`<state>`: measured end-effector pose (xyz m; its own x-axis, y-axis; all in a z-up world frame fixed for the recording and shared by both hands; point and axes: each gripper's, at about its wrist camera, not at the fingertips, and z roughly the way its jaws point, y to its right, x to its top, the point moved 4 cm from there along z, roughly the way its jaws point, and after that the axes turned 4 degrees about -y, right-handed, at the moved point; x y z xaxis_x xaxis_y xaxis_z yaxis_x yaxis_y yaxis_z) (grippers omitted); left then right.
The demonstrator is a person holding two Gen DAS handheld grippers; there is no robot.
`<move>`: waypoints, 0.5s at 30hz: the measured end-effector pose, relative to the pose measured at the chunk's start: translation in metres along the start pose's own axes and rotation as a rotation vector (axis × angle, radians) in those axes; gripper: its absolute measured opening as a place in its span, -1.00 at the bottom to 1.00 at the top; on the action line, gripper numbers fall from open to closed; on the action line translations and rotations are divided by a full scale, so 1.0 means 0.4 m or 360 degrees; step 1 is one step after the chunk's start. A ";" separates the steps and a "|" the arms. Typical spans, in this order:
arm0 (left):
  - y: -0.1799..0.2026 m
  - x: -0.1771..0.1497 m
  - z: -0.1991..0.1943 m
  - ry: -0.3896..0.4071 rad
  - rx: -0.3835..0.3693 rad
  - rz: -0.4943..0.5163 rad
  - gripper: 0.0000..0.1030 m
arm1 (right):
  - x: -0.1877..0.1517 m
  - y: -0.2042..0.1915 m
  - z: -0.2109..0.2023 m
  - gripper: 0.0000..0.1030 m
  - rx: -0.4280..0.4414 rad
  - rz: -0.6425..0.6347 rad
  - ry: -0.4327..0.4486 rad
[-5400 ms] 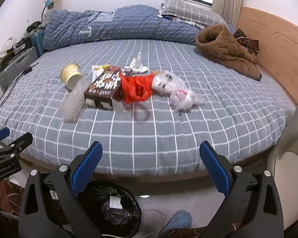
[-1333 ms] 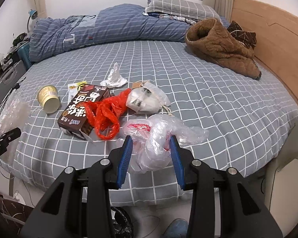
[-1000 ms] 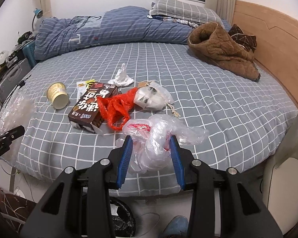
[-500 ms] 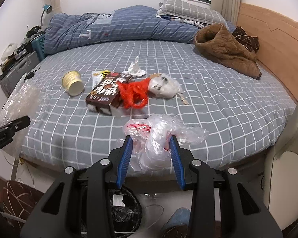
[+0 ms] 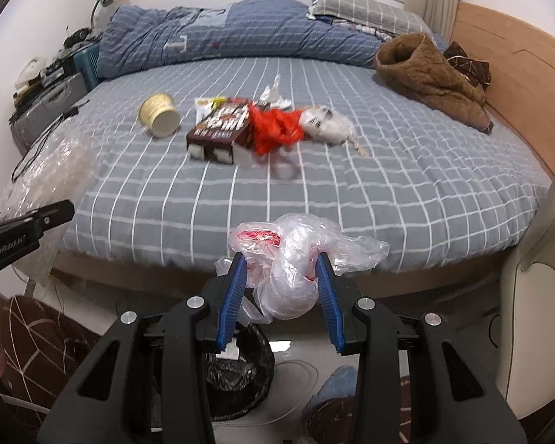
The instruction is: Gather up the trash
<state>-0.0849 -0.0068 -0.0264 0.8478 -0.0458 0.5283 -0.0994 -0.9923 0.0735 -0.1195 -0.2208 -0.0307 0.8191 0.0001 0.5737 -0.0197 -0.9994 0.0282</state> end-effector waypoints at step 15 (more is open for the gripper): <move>-0.007 -0.124 0.058 -0.0097 -0.0003 -0.0028 -0.42 | -0.124 -0.061 0.051 -0.28 0.0047 -0.0055 -0.0124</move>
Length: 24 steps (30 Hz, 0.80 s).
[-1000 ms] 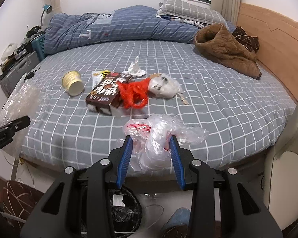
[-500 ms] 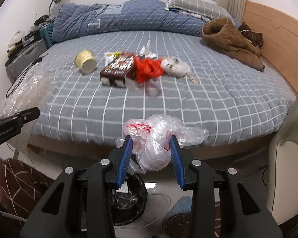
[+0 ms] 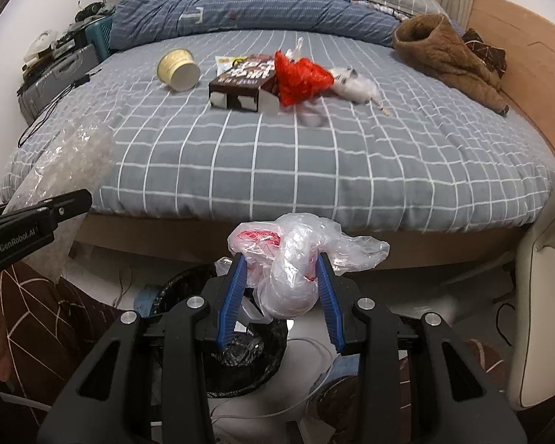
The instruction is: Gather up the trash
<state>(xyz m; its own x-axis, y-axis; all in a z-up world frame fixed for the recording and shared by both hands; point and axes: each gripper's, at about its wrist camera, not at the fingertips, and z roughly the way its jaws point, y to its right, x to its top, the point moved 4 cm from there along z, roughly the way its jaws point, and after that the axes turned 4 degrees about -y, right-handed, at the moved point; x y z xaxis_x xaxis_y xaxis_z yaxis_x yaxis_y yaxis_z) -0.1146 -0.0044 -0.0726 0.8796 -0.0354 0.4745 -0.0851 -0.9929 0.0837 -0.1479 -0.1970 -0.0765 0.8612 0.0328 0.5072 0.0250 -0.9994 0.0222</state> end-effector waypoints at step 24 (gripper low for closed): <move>-0.049 -0.163 0.264 -0.0306 0.0014 -0.0038 -0.43 | -0.131 -0.065 0.225 -0.28 0.0028 -0.0093 -0.0310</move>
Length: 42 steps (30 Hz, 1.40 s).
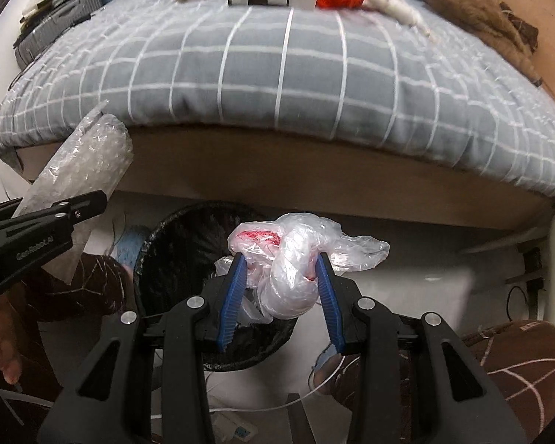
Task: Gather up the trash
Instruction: 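Open the left tool over the bin while the right tool releases the clear bag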
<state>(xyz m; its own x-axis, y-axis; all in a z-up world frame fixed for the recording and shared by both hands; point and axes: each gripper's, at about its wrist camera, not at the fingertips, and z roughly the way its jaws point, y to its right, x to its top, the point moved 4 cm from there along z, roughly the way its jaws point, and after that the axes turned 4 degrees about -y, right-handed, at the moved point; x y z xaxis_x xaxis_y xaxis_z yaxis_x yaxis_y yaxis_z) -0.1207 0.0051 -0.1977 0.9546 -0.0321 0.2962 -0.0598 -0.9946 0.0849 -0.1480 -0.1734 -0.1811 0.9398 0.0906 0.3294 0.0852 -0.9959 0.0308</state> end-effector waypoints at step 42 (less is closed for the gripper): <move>-0.019 -0.041 0.114 -0.0109 0.0070 0.0069 0.87 | -0.024 -0.038 0.139 -0.27 0.0019 -0.0055 -0.0169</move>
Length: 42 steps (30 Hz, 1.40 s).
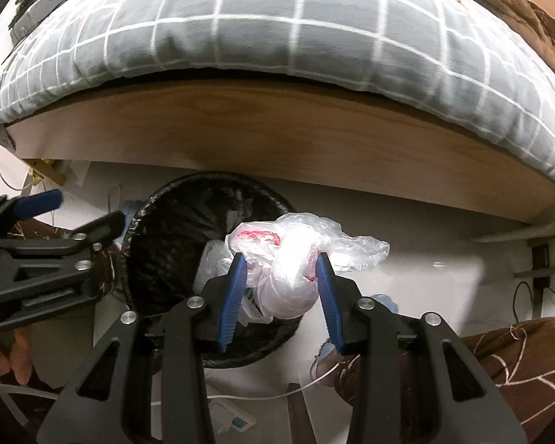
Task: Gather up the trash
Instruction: 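Open the left tool over the bin while the right tool releases the clear bag, then raise both tools from the bin back toward the bed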
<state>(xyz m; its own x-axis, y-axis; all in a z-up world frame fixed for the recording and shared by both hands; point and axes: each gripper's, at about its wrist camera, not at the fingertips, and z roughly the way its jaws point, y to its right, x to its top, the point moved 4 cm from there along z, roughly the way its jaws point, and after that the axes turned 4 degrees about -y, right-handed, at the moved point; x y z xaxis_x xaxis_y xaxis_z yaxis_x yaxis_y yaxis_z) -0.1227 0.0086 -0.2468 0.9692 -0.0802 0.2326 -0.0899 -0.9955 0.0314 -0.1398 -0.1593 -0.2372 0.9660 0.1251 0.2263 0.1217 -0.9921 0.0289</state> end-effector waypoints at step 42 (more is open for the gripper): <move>-0.166 0.058 -0.220 0.0250 0.0016 -0.0195 0.89 | 0.113 -0.074 -0.199 0.82 -0.0154 -0.0115 0.0350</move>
<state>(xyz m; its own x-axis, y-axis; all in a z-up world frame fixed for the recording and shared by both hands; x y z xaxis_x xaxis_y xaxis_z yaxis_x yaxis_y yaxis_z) -0.1145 0.0772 -0.1578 0.9251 0.0496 0.3765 0.0295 -0.9978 0.0590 -0.1179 -0.1243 -0.1501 0.8814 0.2031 0.4264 0.1559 -0.9773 0.1434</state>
